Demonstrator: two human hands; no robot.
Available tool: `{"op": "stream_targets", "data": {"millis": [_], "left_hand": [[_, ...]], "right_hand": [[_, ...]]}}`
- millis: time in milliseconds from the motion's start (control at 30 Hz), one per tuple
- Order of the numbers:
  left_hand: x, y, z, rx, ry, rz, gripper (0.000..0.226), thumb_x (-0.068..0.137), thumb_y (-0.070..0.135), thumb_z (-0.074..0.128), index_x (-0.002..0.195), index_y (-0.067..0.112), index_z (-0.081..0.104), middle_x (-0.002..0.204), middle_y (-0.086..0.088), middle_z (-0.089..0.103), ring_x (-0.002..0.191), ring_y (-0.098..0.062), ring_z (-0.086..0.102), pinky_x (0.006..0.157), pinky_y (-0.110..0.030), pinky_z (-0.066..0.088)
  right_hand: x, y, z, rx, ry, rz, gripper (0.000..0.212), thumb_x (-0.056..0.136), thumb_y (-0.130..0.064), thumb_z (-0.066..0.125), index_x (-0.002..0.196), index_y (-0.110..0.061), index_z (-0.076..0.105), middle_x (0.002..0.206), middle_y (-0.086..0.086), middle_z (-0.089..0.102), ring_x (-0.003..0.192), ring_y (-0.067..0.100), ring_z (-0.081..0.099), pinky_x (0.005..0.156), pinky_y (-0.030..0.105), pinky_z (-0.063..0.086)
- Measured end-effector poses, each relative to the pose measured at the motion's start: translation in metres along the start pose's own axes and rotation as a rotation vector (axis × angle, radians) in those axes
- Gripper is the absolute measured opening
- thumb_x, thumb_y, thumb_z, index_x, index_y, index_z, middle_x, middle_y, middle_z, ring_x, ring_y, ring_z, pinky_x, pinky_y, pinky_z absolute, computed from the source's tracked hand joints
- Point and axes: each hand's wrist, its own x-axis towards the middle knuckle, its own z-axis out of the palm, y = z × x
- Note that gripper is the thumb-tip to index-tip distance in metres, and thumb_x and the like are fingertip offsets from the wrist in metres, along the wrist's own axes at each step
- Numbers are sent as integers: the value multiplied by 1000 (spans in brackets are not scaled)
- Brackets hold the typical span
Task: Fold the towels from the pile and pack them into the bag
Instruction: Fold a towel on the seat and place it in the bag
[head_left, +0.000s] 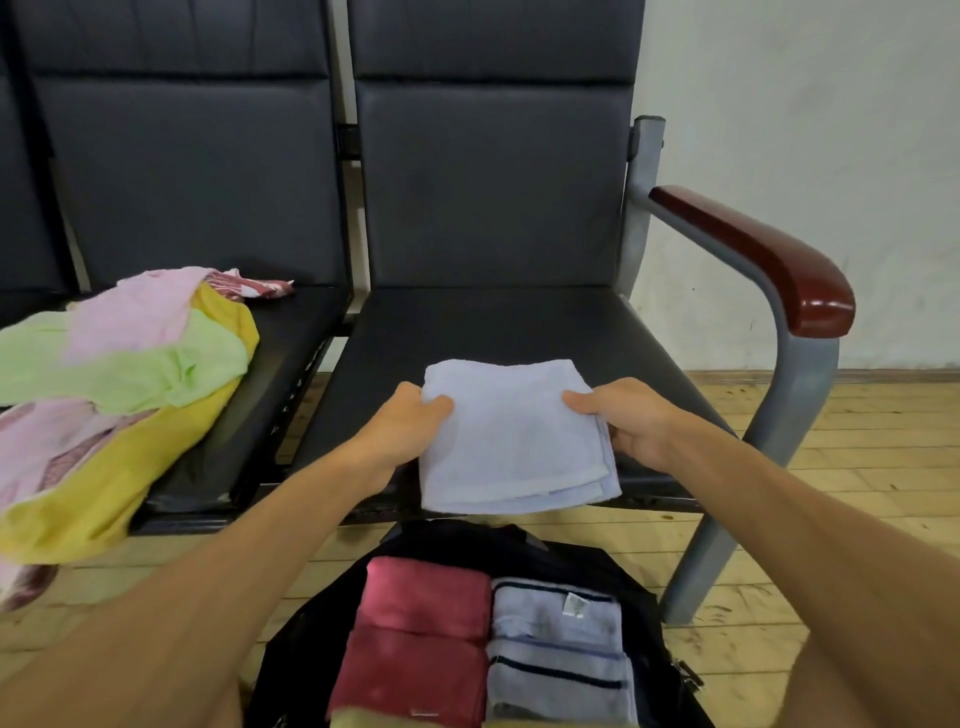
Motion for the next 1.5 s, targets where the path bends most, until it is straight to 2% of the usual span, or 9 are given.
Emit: {"op": "stream_targets", "data": {"millis": [167,333,467,667,833,967,1200,1300,1500], "left_hand": [[-12,7,-15,-131,85,163,37,97,27,55,127,21,34,120,-3,51,102,-14,56,75,-24,48],[-24,9,-26,-74,62,348,24,99,21,52,122,29,54,122,8,52,115,-15,52,94,-33,49],[-27,6,-35,55,1,336,56,86,17,70,137,25,46,128,8,49,115,-13,50,95,-35,51],[-27,-5,-28,566,109,487,40,92,27,63,129,21,48,119,3,50,105,-13,51,90,-30,47],[-23,-5,-36,638,192,569,27,92,32,62,111,15,51,114,1,37,92,-12,50,82,-26,48],[-31,2,-42,348,90,449,20,94,28,60,105,14,49,101,-1,53,84,-10,53,66,-20,43],[-44,3,-33,-276,52,137,33,94,36,59,122,18,54,114,-3,66,96,-19,66,68,-33,55],[-54,1,-22,-493,42,-31,40,92,37,62,120,9,59,107,-10,70,88,-23,68,63,-31,53],[-76,-31,-2,-817,-337,-111,44,95,33,60,130,8,59,131,-18,60,120,-30,59,104,-45,45]], "right_hand": [[-10,-5,-5,14,-29,-254,28,96,-14,59,120,-30,58,117,-3,58,107,19,59,88,36,55],[-19,-10,-7,-51,-83,-408,33,84,-9,74,113,-24,66,118,-3,62,111,18,59,90,33,56],[-22,-12,-10,-257,-103,-449,60,69,-2,84,122,-21,60,122,-1,59,114,19,55,94,38,55],[-20,-8,-7,-711,95,-648,37,79,-20,80,106,-30,57,103,-13,56,94,6,52,71,9,38],[-13,-6,-5,-812,122,-735,27,81,-25,77,106,-20,66,101,-5,57,97,11,52,71,14,40],[-24,-16,-5,-549,5,-600,25,87,-27,71,108,-20,59,102,-9,59,93,9,59,71,15,48],[-48,-16,-1,-183,-177,-440,30,96,-31,58,124,-18,56,115,-1,65,103,13,66,79,23,57],[-67,-9,1,-151,-245,-370,27,99,-36,53,118,-17,59,101,4,72,81,19,72,57,29,57],[-94,18,-9,-75,-233,-101,39,96,-38,58,109,-1,66,81,9,66,59,13,62,49,22,50]]}}
